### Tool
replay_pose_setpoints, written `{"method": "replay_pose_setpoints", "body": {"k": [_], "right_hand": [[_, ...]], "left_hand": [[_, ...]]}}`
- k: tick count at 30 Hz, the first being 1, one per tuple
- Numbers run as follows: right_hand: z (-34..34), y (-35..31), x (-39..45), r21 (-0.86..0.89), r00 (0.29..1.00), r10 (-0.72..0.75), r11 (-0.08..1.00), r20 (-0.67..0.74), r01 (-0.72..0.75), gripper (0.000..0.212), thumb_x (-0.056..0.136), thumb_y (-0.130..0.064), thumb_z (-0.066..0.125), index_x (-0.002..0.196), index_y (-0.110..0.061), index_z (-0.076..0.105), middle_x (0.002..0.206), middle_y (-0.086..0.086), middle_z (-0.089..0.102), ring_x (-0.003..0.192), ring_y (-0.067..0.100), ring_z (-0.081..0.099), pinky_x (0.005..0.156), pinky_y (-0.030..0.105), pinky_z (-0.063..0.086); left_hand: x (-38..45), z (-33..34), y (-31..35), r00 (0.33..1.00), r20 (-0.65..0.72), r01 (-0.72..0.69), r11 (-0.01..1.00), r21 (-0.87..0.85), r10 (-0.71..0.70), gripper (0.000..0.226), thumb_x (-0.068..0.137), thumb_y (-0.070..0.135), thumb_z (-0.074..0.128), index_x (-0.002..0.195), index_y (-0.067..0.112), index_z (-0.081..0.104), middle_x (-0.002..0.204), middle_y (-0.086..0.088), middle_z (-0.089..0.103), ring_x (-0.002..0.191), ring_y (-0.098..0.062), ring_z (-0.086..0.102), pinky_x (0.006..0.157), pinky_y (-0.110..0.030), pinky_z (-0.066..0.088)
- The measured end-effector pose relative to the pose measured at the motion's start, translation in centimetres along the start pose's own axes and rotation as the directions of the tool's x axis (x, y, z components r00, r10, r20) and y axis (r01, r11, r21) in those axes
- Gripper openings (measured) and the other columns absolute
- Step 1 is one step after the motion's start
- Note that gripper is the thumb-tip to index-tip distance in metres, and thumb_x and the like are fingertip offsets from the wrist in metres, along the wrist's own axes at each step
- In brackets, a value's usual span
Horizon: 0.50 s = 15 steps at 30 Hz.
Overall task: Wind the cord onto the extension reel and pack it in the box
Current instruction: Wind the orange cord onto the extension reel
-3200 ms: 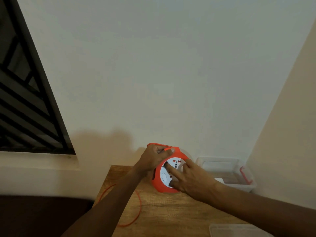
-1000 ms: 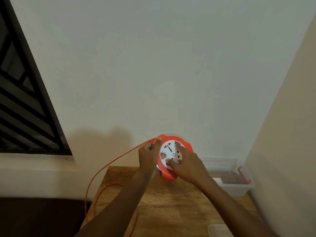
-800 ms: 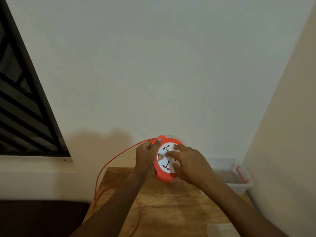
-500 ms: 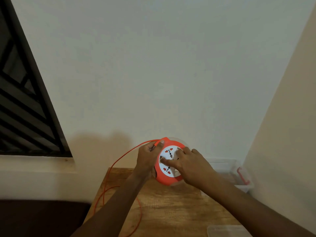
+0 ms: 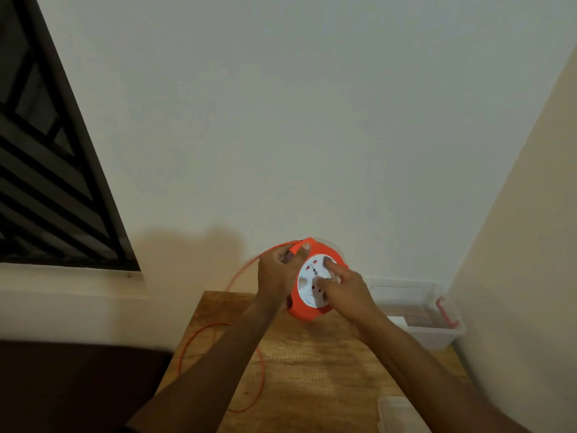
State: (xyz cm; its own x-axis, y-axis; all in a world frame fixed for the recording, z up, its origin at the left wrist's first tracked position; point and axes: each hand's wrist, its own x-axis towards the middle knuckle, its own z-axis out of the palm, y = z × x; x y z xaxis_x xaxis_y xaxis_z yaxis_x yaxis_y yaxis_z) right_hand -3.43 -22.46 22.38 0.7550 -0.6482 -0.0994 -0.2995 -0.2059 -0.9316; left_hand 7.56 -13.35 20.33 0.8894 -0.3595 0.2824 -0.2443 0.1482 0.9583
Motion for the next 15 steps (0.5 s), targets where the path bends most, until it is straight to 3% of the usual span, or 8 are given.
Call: {"method": "replay_pose_setpoints", "body": {"k": [2,3,6,8,10,12,13,15], "right_hand": [[0.0,0.2,-0.7,0.301,0.970,0.206,0.924,0.130,-0.237,0.043,0.089,-0.019,0.061,0.131,-0.026,0.054,0.102,0.011,0.074,0.063,0.012,0.063,0.047,0.022,0.040],[0.0,0.1,-0.9,0.397,0.948,0.259,0.863,0.187,-0.314,0.037,0.088,-0.017,0.061,0.124,-0.022,0.057,0.092,0.011,0.076,0.049,0.009,0.054,0.046,0.022,0.035],[0.3,-0.6,-1.6,0.514,0.931,0.239,0.783,0.275,-0.352,0.025,0.086,-0.018,0.061,0.109,-0.007,0.061,0.089,0.011,0.076,0.046,0.007,0.048,0.050,0.025,0.039],[0.6,-1.1,-2.0,0.353,0.967,0.128,0.914,0.222,-0.202,0.027,0.084,-0.023,0.065,0.106,-0.009,0.056,0.084,0.009,0.076,0.052,0.009,0.055,0.051,0.026,0.046],[0.2,-0.4,-2.3,-0.081,0.994,-0.092,0.992,0.058,0.097,0.028,0.081,-0.029,0.067,0.103,-0.020,0.053,0.084,0.002,0.074,0.070,0.010,0.065,0.063,0.032,0.055],[-0.9,1.2,-2.1,-0.614,0.895,-0.445,0.706,0.003,0.353,0.028,0.081,-0.026,0.066,0.108,-0.025,0.059,0.095,-0.001,0.071,0.087,0.019,0.064,0.072,0.037,0.054],[-1.4,1.8,-1.9,-0.733,0.807,-0.586,0.516,0.075,0.443,0.031,0.079,-0.021,0.068,0.109,-0.022,0.063,0.105,0.003,0.069,0.091,0.025,0.062,0.072,0.039,0.053],[-2.0,2.0,-1.3,-0.760,0.676,-0.688,0.283,0.265,0.585,0.037,0.072,-0.014,0.074,0.108,-0.020,0.067,0.119,0.011,0.060,0.095,0.032,0.058,0.067,0.042,0.055]], "left_hand": [[0.0,-0.2,-0.4,0.999,-0.021,0.027,1.000,-0.015,-0.027,0.015,0.095,0.032,0.073,0.084,0.025,0.081,0.081,-0.003,0.082,0.079,-0.028,0.078,0.072,-0.043,0.064],[0.1,-0.4,-0.6,0.998,-0.028,0.047,0.998,-0.034,-0.048,0.017,0.095,0.033,0.073,0.082,0.025,0.081,0.080,-0.003,0.082,0.078,-0.028,0.078,0.071,-0.043,0.064],[0.1,-0.2,-1.0,0.996,-0.015,0.086,0.995,-0.055,-0.087,0.022,0.095,0.034,0.072,0.080,0.021,0.081,0.081,-0.011,0.080,0.071,-0.021,0.075,0.068,-0.038,0.062],[0.2,-0.3,-1.0,0.993,-0.015,0.114,0.990,-0.080,-0.115,0.023,0.096,0.035,0.071,0.083,0.020,0.081,0.082,-0.013,0.080,0.070,-0.018,0.073,0.065,-0.035,0.060],[0.6,-0.8,-0.7,0.992,-0.006,0.126,0.985,-0.116,-0.127,0.021,0.097,0.034,0.070,0.082,0.027,0.083,0.082,-0.004,0.082,0.071,-0.013,0.077,0.060,-0.027,0.061],[1.1,-1.6,-0.3,0.994,0.010,0.108,0.989,-0.098,-0.107,0.022,0.097,0.033,0.069,0.080,0.031,0.083,0.081,0.003,0.082,0.072,-0.011,0.078,0.059,-0.023,0.061],[1.3,-1.9,-0.2,0.995,0.027,0.102,0.992,-0.080,-0.101,0.020,0.097,0.034,0.069,0.082,0.031,0.082,0.082,0.003,0.083,0.074,-0.014,0.079,0.060,-0.025,0.062],[1.2,-2.3,-0.2,0.993,0.081,0.090,0.995,-0.046,-0.086,0.016,0.097,0.035,0.069,0.091,0.027,0.081,0.086,0.001,0.083,0.077,-0.020,0.080,0.063,-0.029,0.064]]}}
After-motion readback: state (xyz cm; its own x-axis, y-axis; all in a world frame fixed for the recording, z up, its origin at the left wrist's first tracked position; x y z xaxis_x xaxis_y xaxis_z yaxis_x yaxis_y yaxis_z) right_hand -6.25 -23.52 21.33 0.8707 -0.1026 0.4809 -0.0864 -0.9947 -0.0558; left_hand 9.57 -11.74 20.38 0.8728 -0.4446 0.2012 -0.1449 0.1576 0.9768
